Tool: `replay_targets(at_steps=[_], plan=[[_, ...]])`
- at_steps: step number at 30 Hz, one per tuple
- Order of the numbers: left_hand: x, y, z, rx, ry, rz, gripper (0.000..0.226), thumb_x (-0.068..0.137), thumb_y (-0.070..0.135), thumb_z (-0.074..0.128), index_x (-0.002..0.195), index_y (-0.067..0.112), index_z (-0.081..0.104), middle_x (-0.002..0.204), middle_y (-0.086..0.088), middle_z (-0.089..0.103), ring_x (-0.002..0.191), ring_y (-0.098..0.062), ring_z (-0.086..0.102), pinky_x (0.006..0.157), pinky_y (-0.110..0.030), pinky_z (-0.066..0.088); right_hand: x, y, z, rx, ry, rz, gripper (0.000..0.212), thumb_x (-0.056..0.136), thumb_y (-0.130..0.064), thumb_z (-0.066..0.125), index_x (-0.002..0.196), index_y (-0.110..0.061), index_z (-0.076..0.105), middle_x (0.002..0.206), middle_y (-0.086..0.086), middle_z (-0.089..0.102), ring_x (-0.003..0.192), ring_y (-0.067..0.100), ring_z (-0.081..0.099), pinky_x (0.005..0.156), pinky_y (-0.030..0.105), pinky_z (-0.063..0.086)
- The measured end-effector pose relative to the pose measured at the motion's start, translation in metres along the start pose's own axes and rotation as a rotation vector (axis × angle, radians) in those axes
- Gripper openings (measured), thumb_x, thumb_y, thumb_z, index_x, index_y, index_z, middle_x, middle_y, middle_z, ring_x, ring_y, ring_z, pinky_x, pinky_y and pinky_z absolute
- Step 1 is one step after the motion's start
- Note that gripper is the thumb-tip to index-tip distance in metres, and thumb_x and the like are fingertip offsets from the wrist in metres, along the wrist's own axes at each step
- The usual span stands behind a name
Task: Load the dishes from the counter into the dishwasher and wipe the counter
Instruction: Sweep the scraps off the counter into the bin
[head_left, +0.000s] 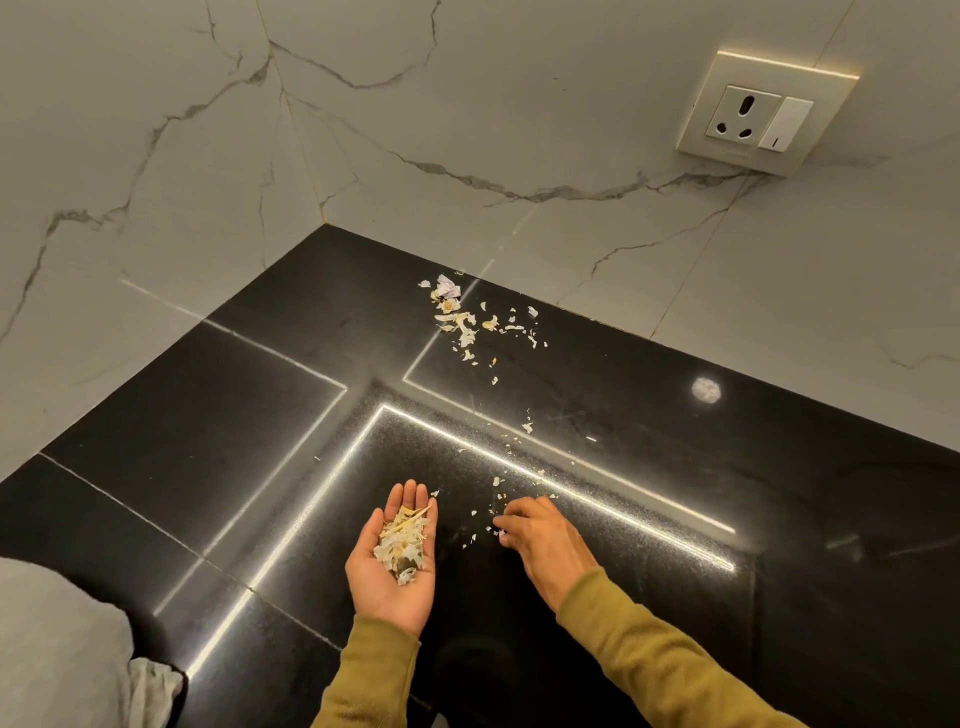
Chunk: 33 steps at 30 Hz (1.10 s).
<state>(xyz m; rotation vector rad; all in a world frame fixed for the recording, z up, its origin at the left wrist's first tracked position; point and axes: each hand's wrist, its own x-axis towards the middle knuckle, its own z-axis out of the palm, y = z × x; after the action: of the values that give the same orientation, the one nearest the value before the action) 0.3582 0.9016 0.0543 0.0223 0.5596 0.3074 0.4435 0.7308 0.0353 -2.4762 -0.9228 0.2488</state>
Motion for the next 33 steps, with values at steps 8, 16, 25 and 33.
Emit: replay_targets(at_steps=[8, 16, 25, 33], plan=[[-0.002, -0.010, 0.002, 0.002, 0.025, -0.007, 0.063, 0.046, 0.006, 0.091, 0.107, 0.000, 0.076, 0.117, -0.014, 0.071, 0.109, -0.027, 0.070, 0.091, -0.045, 0.057, 0.015, -0.017, 0.006, -0.204, -0.109, 0.084, 0.022, 0.090, 0.003, 0.051, 0.105, -0.007, 0.066, 0.106, 0.010, 0.058, 0.102, 0.028, 0.054, 0.080, 0.034, 0.045], [-0.008, -0.014, 0.006, 0.046, 0.087, -0.032, 0.030, 0.093, 0.017, 0.055, 0.117, 0.003, 0.066, 0.114, -0.012, 0.072, 0.105, -0.026, 0.072, 0.089, -0.043, 0.058, 0.038, -0.037, -0.021, 0.452, -0.020, 0.465, 0.010, 0.083, -0.008, 0.072, 0.087, -0.014, 0.078, 0.082, -0.001, 0.073, 0.078, 0.010, 0.066, 0.078, 0.017, 0.050], [-0.004, -0.029, 0.009, 0.046, 0.071, -0.125, 0.033, 0.085, 0.021, 0.058, 0.111, 0.005, 0.071, 0.112, -0.011, 0.073, 0.098, -0.023, 0.074, 0.076, -0.039, 0.063, 0.023, -0.090, -0.032, 0.494, 0.054, 0.089, 0.019, 0.089, -0.015, 0.064, 0.103, -0.016, 0.077, 0.100, -0.003, 0.075, 0.091, 0.003, 0.066, 0.088, 0.013, 0.049], [-0.004, -0.011, 0.009, 0.029, 0.051, -0.053, 0.060, 0.045, 0.006, 0.094, 0.103, 0.000, 0.077, 0.115, -0.016, 0.072, 0.105, -0.029, 0.072, 0.081, -0.045, 0.061, 0.030, -0.060, -0.040, 0.537, 0.186, 0.195, 0.017, 0.088, -0.011, 0.065, 0.099, -0.017, 0.077, 0.094, -0.009, 0.074, 0.087, 0.000, 0.066, 0.081, 0.010, 0.049]])
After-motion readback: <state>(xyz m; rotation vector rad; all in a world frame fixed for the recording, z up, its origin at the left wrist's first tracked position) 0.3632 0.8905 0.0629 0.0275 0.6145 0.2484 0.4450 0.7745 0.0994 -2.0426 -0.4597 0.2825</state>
